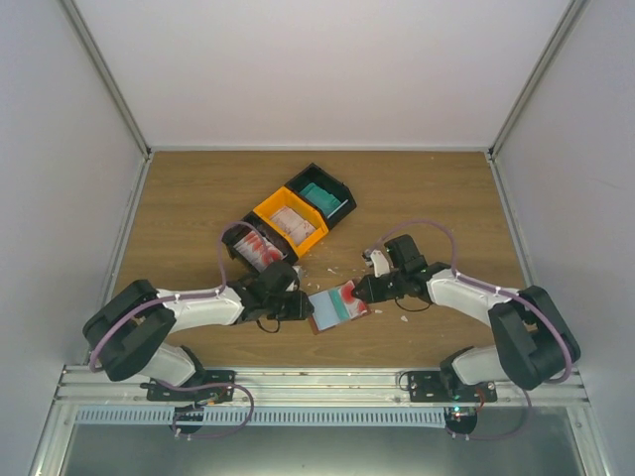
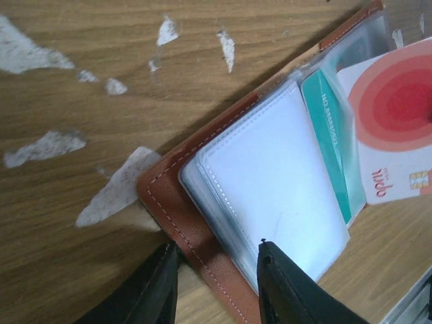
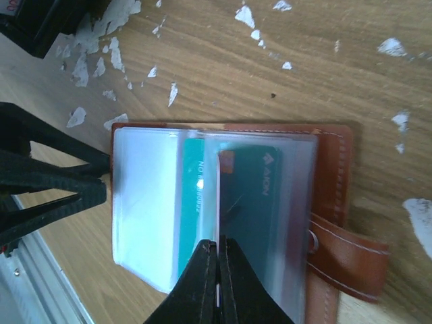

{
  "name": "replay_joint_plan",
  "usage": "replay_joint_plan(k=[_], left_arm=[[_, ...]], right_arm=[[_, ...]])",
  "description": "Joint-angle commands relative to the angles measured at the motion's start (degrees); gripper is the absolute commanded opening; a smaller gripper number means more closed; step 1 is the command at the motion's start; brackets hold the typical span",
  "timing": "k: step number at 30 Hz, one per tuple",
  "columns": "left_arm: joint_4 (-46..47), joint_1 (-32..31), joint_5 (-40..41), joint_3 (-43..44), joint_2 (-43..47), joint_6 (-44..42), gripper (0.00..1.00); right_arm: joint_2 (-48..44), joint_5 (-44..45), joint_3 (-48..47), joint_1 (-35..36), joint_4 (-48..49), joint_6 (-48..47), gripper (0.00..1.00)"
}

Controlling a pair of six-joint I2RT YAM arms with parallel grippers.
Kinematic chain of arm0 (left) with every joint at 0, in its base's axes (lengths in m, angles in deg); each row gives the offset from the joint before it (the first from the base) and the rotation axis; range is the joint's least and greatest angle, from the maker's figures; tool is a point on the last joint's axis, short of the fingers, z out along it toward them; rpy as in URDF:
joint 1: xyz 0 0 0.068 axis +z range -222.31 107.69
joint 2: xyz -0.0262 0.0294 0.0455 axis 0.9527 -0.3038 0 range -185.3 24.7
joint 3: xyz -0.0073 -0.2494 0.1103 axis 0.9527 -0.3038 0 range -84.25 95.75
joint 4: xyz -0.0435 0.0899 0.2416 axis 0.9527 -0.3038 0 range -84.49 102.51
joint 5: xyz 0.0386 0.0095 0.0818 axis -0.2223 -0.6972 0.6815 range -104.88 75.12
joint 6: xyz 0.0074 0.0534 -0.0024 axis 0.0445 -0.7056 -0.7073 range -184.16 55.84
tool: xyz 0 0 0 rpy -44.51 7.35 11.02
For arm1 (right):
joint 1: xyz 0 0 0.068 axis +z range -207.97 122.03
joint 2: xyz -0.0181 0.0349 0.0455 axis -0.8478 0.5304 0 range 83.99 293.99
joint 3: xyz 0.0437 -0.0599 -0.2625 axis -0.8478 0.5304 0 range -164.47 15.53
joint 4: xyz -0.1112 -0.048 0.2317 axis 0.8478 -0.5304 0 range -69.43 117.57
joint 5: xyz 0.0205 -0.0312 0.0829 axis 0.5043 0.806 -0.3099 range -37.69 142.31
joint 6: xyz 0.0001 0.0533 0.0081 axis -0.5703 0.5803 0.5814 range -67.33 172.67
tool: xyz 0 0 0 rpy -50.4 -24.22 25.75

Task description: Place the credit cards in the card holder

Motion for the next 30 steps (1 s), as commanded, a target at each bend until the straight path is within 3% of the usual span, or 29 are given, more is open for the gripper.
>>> replay_joint_plan(k=[1, 10, 18, 23, 30], left_arm=[[0.87, -1.48, 1.64, 1.06, -3.78, 0.51, 0.34], [-0.22, -1.99, 3.90, 2.58, -5.96, -0.11, 0.25], [-0.56, -1.99, 3.89, 2.23, -2.90, -1.55, 0.27], [-0.58, -1.99, 4.20, 2.01, -0.95, -1.12, 0.31], [0.67, -2.08, 2.48, 1.04, -1.64, -0.23, 0.31]], right_arm=[[1.76, -4.10, 1.88, -0.40, 3.31, 0.23, 0.01], [3.51, -4.78, 3.87, -0.33, 7.53, 1.89, 0.00], [-13.55, 5.61, 1.72, -0.41, 2.33, 3.67, 0.01], [-17.86, 12.87, 2.23, -0.45, -0.62, 5.12, 0.01], [-13.16, 6.47, 2.90, -0.50, -0.09, 3.00, 0.01]])
